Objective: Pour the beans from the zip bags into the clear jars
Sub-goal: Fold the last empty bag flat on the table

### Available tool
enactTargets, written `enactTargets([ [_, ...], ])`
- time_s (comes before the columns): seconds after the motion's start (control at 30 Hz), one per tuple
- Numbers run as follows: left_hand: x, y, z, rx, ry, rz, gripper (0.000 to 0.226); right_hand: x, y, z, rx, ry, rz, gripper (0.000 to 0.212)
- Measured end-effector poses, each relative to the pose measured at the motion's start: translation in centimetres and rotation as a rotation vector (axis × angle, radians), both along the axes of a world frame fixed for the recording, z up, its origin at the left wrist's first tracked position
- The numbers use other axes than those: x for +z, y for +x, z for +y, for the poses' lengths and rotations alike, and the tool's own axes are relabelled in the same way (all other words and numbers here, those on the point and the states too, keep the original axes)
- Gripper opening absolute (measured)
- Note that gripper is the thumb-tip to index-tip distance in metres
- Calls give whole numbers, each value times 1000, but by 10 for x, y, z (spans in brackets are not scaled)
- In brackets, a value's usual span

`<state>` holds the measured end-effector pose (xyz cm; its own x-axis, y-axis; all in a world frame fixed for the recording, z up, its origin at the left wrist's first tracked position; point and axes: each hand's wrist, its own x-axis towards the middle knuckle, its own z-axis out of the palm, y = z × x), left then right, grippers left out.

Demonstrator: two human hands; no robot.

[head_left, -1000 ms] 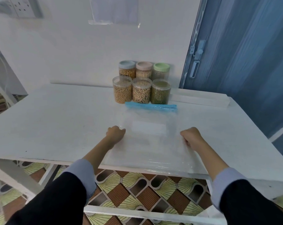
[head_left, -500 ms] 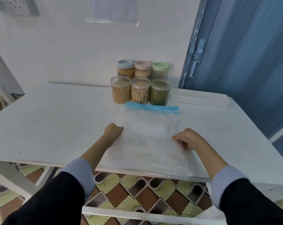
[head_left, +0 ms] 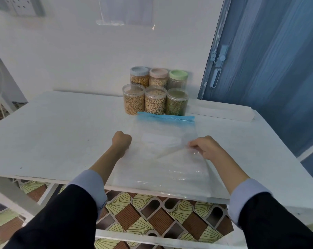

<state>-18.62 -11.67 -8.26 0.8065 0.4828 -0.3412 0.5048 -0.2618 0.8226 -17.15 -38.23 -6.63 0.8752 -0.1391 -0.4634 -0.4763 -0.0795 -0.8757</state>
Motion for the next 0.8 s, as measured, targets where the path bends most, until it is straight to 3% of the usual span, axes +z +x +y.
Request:
enactTargets([
  [0.17, 6, 1, 5, -50, 25, 28, 27, 2, -4, -5, 64, -199, 70, 6],
  [0.37, 0, -4, -3, -202, 36, 81, 30, -19, 1, -5, 58, -581, 43, 23],
  [0.73, -10, 1, -10, -185, 55, 46, 31, -30, 7, -10, 60, -623, 8, 29],
  [0.8, -12, 1, -11, -162, 42, 38, 32, -33, 7, -10, 57, -630, -5, 21],
])
